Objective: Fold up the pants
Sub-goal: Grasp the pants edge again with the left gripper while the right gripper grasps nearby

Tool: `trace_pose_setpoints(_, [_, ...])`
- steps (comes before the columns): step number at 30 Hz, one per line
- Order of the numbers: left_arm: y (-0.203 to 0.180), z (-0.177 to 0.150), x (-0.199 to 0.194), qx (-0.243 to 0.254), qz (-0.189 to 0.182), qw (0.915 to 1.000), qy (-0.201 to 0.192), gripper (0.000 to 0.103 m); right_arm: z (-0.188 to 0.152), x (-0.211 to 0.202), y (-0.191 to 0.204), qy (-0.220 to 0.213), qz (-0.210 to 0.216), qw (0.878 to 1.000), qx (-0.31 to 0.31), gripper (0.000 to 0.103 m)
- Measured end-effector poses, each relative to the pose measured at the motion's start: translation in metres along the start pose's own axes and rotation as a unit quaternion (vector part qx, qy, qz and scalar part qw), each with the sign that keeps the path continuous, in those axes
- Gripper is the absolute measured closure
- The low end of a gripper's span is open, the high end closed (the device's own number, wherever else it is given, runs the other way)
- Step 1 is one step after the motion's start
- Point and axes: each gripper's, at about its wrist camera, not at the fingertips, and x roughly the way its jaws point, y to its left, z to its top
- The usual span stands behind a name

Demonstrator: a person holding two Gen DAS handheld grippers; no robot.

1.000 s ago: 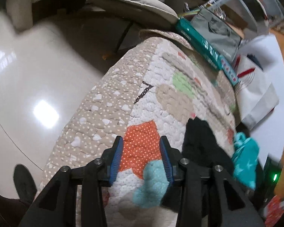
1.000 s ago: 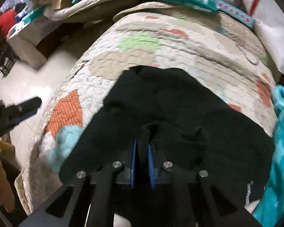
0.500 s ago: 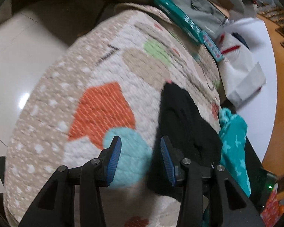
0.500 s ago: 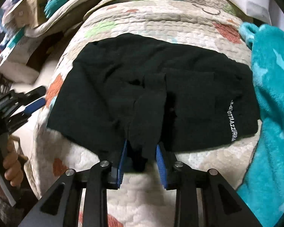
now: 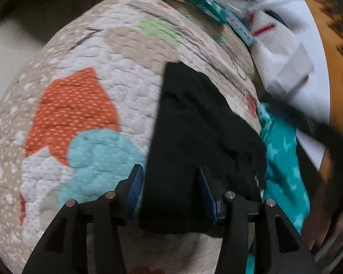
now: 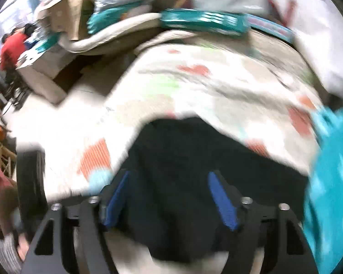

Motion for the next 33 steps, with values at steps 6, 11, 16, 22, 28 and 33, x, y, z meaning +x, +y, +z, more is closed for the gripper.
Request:
trace_pose_setpoints(6, [-0.015, -0.004, 0.011, 0.044, 0.042, 0.9981, 0.01, 0.083, 0.055, 0.092, 0.044, 0.07, -0.02, 0.996, -0.052, 0.027])
trace_pose_setpoints(11, [-0.01, 0.0, 0.01, 0.015, 0.041, 0.9989, 0.017, 0.089, 0.049, 0.133, 0.063, 0.132, -0.057, 0.985, -0.094, 0.09])
trace_pose_setpoints(16, [0.005, 0.009, 0.0, -0.019, 0.038, 0.9989, 0.019, 0.089, 0.056, 0.119, 0.075, 0.117, -0.054, 0.987, -0.094, 0.091])
trace_pose_setpoints(22, [0.032, 0.024, -0.028, -0.056, 0.074, 0.9956, -0.011, 0.089, 0.073, 0.113, 0.104, 0.099, -0.015, 0.991, -0.088, 0.092])
trace_pose_setpoints(28, [0.064, 0.032, -0.048, -0.106, 0.096, 0.9895, -0.022, 0.087, 0.09, 0.136, 0.145, 0.088, 0.021, 0.99, -0.104, 0.083])
trace_pose_setpoints(33, [0.067, 0.03, -0.058, -0.12, 0.085, 0.9886, -0.032, 0.084, 0.102, 0.118, 0.112, 0.058, 0.047, 0.995, -0.072, 0.046])
